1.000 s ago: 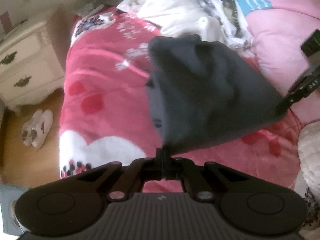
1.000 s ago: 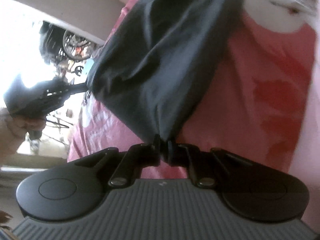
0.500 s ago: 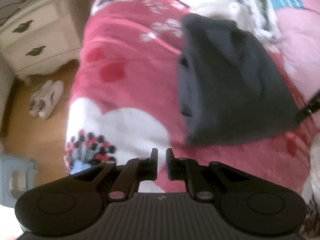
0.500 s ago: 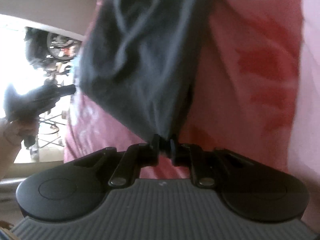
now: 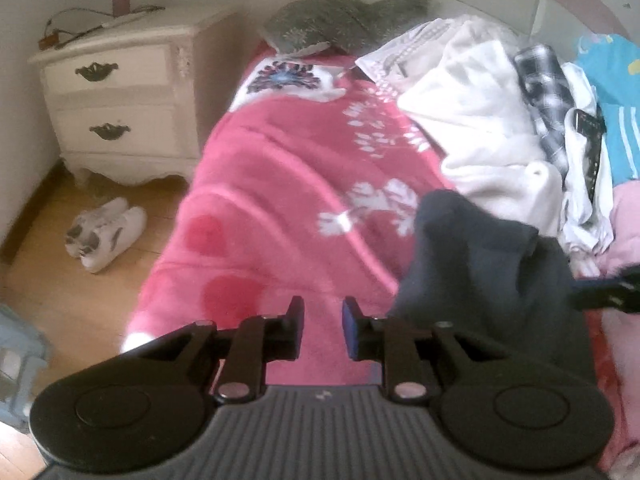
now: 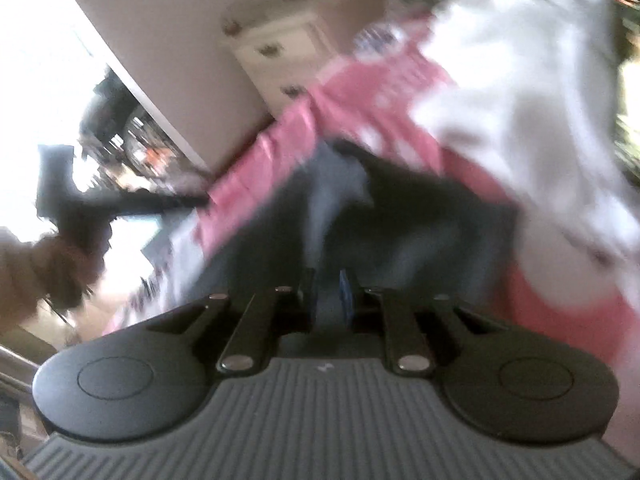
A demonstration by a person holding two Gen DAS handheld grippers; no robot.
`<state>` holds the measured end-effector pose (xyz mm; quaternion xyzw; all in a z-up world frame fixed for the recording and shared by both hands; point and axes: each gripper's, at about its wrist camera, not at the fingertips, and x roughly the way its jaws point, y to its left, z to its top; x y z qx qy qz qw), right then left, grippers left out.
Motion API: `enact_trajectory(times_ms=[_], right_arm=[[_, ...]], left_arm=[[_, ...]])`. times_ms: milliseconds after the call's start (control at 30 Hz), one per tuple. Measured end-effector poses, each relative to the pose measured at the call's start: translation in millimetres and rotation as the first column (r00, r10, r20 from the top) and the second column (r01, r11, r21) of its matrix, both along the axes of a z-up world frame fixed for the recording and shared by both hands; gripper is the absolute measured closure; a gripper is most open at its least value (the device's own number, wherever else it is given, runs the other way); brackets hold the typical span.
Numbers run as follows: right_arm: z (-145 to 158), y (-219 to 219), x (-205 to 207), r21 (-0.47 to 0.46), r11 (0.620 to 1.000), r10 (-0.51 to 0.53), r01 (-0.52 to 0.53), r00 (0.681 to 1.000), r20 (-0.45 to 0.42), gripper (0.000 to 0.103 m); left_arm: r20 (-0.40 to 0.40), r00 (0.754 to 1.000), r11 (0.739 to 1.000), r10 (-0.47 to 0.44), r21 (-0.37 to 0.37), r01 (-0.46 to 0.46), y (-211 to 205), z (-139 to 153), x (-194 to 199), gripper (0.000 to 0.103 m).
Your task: Fold clothes
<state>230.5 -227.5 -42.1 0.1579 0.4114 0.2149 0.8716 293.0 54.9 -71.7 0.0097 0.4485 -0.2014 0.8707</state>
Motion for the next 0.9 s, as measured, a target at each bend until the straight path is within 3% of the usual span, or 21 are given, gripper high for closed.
enact_trajectory(times_ms=[100, 167, 267, 333, 467, 533, 633, 700, 900], right_arm=[[-20, 7, 39, 0.017, 1.000, -0.018, 0.017, 1.000, 0.024, 0.091], [-34, 1, 57, 0.015, 0.994, -0.111, 0.111, 0.994, 0.007, 0.091], [-43, -17, 64, 0.069, 0.957, -0.282, 0.283, 0.959, -0.026, 0.091], [-39, -23, 58, 0.085, 0.943, -0.322, 0.323, 0.946, -0.018, 0.091], [-30, -17, 45, 0.153, 0.952, -0.270, 0.265, 0.963, 0.014, 0.091], [-31, -12, 42, 0.142, 0.958, -0.252, 0.249, 0.968, 0.005, 0.091], [-43, -12, 47, 0.062, 0.947, -0.311, 0.314, 0.949, -0.054, 0.091], [-40, -18, 38, 0.058, 0.931, -0.358, 0.361, 0.932, -0.061, 0.091], [-14, -10, -28, 0.075, 0.957, -0.284, 0.280, 0.958, 0.048, 0.090]], left_arm=[[-0.005, 1.000, 0.999, 0.030, -0.028, -0.030, -9, -2, -1, 0.082], [-0.001, 0.999, 0.998, 0.044, -0.036, -0.044, -11, -2, -4, 0.082], [0.007, 0.998, 0.997, 0.060, -0.040, -0.060, -12, 0, -12, 0.082], [0.010, 0.998, 0.997, 0.066, -0.034, -0.066, -13, 3, -17, 0.082], [0.017, 0.997, 0.997, 0.069, -0.029, -0.069, -11, 12, -26, 0.079], [0.020, 0.997, 0.997, 0.080, -0.017, -0.080, -10, 17, -31, 0.079], [0.027, 0.994, 0.994, 0.106, 0.019, -0.107, -9, 25, -42, 0.078], [0.037, 0.993, 0.993, 0.112, 0.035, -0.114, -10, 28, -52, 0.077], [0.061, 0.990, 0.988, 0.129, 0.081, -0.134, -15, 38, -84, 0.074]])
